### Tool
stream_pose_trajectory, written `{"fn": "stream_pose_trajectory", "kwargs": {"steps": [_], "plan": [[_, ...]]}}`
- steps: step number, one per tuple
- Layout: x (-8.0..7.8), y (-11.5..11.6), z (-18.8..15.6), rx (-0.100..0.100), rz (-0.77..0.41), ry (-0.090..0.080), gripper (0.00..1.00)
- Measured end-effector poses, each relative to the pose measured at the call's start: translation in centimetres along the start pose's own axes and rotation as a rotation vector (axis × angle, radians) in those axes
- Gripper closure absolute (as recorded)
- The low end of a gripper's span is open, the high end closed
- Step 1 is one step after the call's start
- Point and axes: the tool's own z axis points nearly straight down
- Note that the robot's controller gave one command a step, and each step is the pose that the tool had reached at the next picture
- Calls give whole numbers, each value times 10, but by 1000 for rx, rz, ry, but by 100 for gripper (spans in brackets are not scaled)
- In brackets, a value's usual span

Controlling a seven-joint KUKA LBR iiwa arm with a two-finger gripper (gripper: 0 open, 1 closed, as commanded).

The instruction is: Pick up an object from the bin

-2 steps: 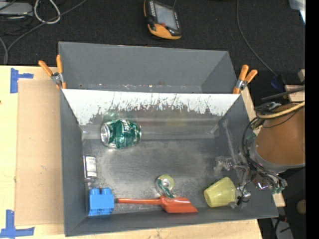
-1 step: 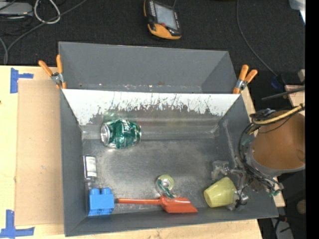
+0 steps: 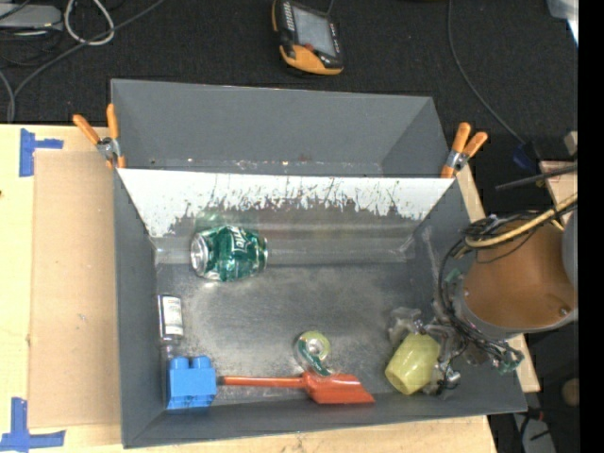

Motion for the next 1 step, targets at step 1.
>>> {"fn": "stream_pose_trajectory", "kwargs": {"steps": [1], "plan": [[-1,6,1,0,-94,0,100]]}}
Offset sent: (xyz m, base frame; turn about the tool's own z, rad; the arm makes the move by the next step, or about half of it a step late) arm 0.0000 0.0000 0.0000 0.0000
